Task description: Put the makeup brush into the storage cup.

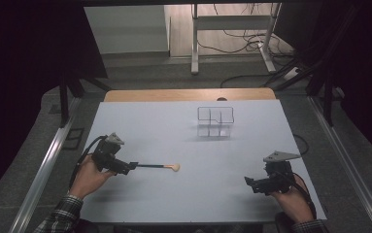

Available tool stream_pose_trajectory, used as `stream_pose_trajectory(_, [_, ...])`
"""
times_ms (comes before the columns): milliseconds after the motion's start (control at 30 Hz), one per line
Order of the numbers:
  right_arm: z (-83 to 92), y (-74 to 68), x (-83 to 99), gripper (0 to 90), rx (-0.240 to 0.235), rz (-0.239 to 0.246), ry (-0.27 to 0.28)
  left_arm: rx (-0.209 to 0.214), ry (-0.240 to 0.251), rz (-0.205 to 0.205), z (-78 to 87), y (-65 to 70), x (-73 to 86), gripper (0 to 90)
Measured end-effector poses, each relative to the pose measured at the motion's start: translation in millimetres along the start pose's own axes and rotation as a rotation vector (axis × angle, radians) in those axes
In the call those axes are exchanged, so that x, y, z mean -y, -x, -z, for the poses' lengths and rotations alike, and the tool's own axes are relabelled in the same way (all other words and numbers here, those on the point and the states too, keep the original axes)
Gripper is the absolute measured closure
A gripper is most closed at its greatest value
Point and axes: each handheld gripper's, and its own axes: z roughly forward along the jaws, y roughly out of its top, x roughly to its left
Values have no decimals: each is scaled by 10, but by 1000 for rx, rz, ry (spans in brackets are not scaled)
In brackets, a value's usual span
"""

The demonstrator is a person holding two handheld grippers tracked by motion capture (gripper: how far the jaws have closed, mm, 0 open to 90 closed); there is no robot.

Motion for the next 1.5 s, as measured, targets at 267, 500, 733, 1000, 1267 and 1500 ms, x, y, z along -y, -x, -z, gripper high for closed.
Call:
stream_pose_trajectory(267, [1,14,2,0,-6,-11,1,11,-22,-10,-71,-28,-111,0])
stream_pose_trajectory(500, [-1,15,2,0,-15,-9,-2,22,-58,-36,-149,-24,-201,0])
stream_pose_trajectory(733, [-6,15,2,0,-25,-7,-5,41,-95,-63,-250,13,-311,1])
stream_pose_trajectory(1000, [-13,10,2,0,-30,-1,-12,58,-125,-87,-352,62,-403,1])
stream_pose_trajectory(1267, [-18,14,1,0,-36,1,-14,61,-159,-127,-454,144,-499,4])
stream_pose_trajectory(1500, [-24,12,0,1,-42,5,-20,67,-168,-149,-519,221,-584,12])
